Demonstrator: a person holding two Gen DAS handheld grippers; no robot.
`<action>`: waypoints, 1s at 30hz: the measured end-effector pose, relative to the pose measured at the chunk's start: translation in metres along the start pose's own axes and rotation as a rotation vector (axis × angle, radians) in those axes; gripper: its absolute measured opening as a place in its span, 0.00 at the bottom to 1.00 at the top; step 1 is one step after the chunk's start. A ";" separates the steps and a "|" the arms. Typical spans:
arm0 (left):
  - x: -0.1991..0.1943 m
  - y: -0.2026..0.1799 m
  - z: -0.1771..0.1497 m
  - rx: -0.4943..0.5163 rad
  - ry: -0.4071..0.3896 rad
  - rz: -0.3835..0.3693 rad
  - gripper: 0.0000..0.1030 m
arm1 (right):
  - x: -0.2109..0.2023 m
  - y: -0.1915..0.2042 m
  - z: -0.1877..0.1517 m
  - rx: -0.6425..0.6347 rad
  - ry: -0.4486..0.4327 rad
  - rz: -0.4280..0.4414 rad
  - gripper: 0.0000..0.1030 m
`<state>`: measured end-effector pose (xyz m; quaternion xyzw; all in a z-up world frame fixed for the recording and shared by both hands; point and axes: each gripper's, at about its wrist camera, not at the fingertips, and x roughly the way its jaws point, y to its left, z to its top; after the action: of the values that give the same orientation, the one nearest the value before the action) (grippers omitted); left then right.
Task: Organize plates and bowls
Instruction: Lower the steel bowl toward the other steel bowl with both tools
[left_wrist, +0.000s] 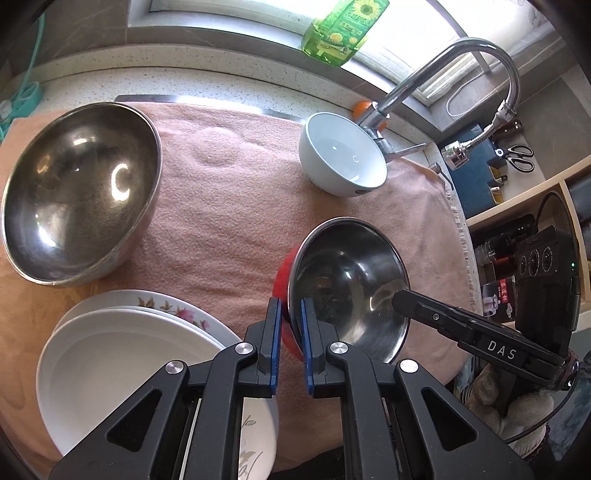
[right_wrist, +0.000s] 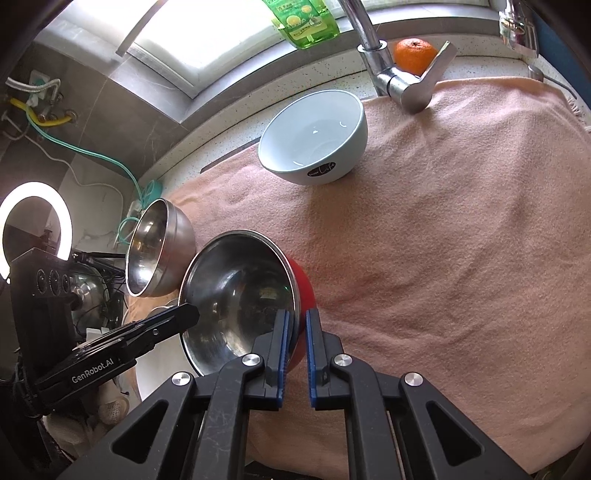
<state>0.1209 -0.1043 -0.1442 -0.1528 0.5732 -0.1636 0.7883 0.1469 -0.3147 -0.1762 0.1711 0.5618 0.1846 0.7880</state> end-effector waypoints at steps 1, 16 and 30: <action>-0.003 0.002 0.001 -0.005 -0.009 -0.002 0.08 | -0.001 0.003 0.001 -0.006 -0.002 0.001 0.08; -0.034 0.023 0.010 -0.059 -0.085 -0.003 0.08 | -0.002 0.045 0.014 -0.091 -0.002 0.019 0.08; -0.061 0.056 0.023 -0.107 -0.147 0.015 0.08 | 0.010 0.095 0.033 -0.191 0.005 0.023 0.08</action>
<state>0.1297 -0.0263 -0.1096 -0.2022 0.5230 -0.1152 0.8200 0.1720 -0.2288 -0.1286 0.1011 0.5416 0.2466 0.7972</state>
